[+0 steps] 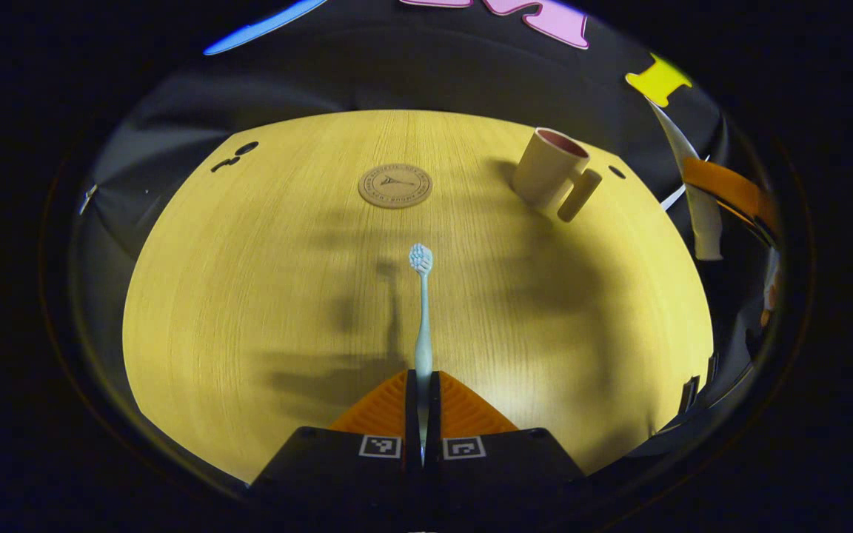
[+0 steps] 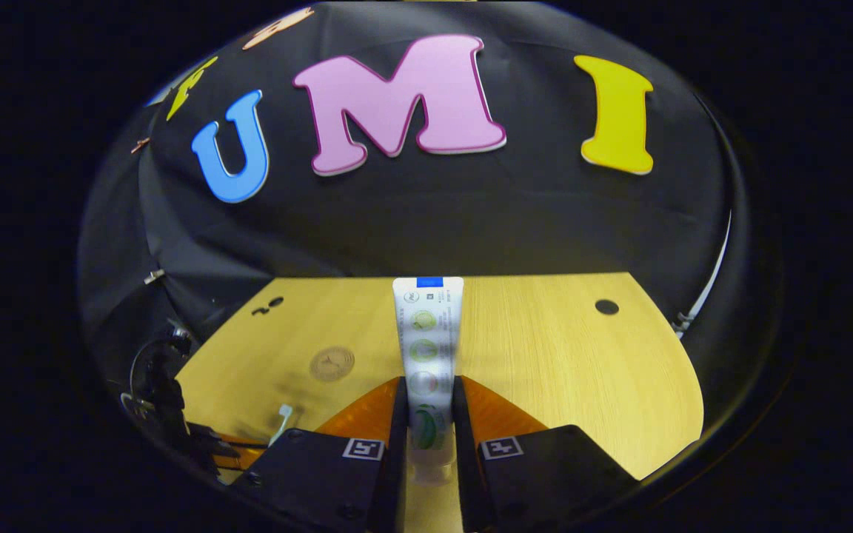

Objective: Put the toothbrush and toothpaste on the desktop into the cup, then pick up the cup and place it on the coaster on the desktop.

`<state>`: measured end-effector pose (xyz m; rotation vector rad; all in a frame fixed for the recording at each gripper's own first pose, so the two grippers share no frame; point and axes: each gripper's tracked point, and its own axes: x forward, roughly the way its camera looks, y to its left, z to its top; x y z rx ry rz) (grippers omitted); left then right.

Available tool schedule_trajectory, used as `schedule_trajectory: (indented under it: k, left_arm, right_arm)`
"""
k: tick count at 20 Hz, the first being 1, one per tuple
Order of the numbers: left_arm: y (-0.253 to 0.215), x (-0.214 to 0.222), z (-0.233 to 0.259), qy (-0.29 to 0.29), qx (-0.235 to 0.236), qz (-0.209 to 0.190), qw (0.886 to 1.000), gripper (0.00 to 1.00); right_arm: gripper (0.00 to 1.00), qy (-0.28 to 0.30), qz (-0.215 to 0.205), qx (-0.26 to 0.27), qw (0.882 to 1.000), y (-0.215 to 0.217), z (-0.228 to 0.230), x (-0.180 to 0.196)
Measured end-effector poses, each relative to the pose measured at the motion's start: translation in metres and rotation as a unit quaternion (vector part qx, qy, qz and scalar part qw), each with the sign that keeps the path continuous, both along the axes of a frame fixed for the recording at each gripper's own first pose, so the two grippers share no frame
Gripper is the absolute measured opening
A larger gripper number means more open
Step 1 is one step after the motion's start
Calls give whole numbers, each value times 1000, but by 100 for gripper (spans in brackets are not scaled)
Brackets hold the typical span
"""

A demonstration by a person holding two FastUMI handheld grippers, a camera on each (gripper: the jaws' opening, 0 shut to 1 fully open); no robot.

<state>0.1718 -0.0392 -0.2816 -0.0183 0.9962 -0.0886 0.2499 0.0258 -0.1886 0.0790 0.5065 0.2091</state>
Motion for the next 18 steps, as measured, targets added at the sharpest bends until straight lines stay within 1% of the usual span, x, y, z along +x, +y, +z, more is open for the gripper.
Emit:
schedule_trajectory:
  k: [1,4,9,12,14,16,18]
  left_arm:
    - [-1,2,5,-9,-4,4,1000,6]
    - [-7,8,20,-31,-18,11,999,7]
    - [-7,16,45,-65,-23,19,997,6]
    - [-11,26,60,-90,-34,30,995,7]
    - [-15,29,67,-97,-39,28,994,6]
    - [-19,36,70,-105,-38,25,993,6]
    - [-24,43,72,-116,-41,25,992,6]
  right_arm:
    - [32,-20,-1,2,1000,6,2,11]
    - [32,-53,-4,16,998,20,0,38]
    - [32,-113,-7,-3,994,29,-10,90]
    - [32,-162,-16,-5,987,31,-9,118]
    - [32,-197,-25,-11,980,31,-5,139]
    - [32,-214,-32,-15,976,29,-9,154]
    - [32,-216,-35,-16,976,29,-21,163]
